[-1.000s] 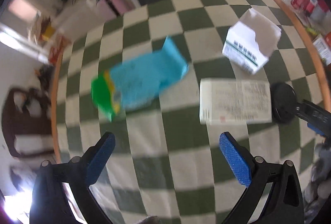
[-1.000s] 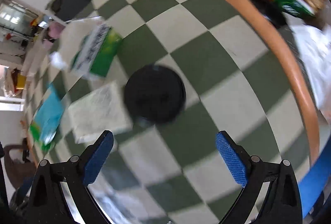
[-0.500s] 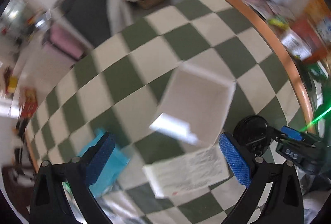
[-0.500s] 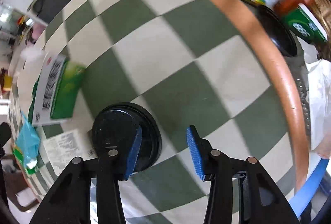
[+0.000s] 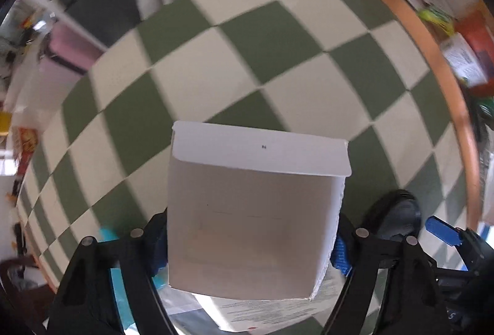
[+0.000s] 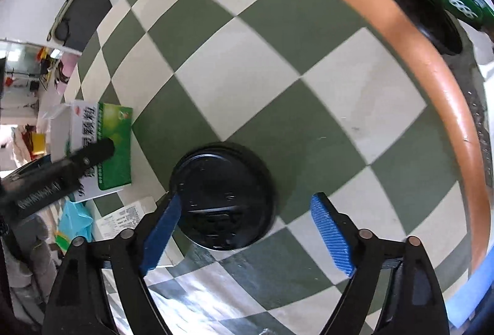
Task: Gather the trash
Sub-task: 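Grasp the open white box with left tool while right tool grasps the black cup lid, then carry white box and black lid to the bin and release both, then move both tools back over the table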
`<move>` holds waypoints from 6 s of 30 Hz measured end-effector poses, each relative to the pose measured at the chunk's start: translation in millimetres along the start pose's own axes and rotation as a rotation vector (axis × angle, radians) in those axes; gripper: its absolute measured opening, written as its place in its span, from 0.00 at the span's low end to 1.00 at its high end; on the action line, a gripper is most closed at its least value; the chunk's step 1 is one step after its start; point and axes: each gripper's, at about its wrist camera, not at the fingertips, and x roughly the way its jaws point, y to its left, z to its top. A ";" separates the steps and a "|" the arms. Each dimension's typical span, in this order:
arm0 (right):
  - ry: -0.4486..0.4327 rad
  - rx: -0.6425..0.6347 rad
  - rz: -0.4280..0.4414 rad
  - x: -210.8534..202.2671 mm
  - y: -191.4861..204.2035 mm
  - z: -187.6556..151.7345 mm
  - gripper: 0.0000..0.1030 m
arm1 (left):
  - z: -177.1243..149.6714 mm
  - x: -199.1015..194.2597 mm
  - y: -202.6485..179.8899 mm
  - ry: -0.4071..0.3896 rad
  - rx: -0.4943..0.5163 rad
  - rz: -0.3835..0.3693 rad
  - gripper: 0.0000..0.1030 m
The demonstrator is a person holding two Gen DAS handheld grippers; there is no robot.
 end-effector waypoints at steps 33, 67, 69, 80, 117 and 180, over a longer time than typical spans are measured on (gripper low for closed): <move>-0.305 -0.261 -0.143 -106.6 64.2 -152.8 0.83 | -222.7 -140.8 49.3 -0.336 -0.239 0.008 0.75; 0.112 -0.376 -0.066 93.2 -59.5 -660.5 0.83 | -712.2 121.3 73.3 0.075 -0.525 -0.176 0.75; 0.144 -0.349 -0.055 138.9 -73.9 -659.4 0.83 | -713.3 171.7 72.2 0.104 -0.539 -0.219 0.75; 0.339 -0.280 0.073 380.8 -109.8 -649.7 0.90 | -722.0 342.3 74.2 0.230 -0.620 -0.269 1.00; 0.087 -0.617 -0.177 170.3 -47.8 -695.8 1.00 | -781.3 110.9 44.4 0.098 -0.619 -0.023 1.00; 0.254 -1.261 -0.522 83.5 197.5 -117.4 1.00 | -195.5 -16.1 140.7 -0.059 -0.251 0.471 1.00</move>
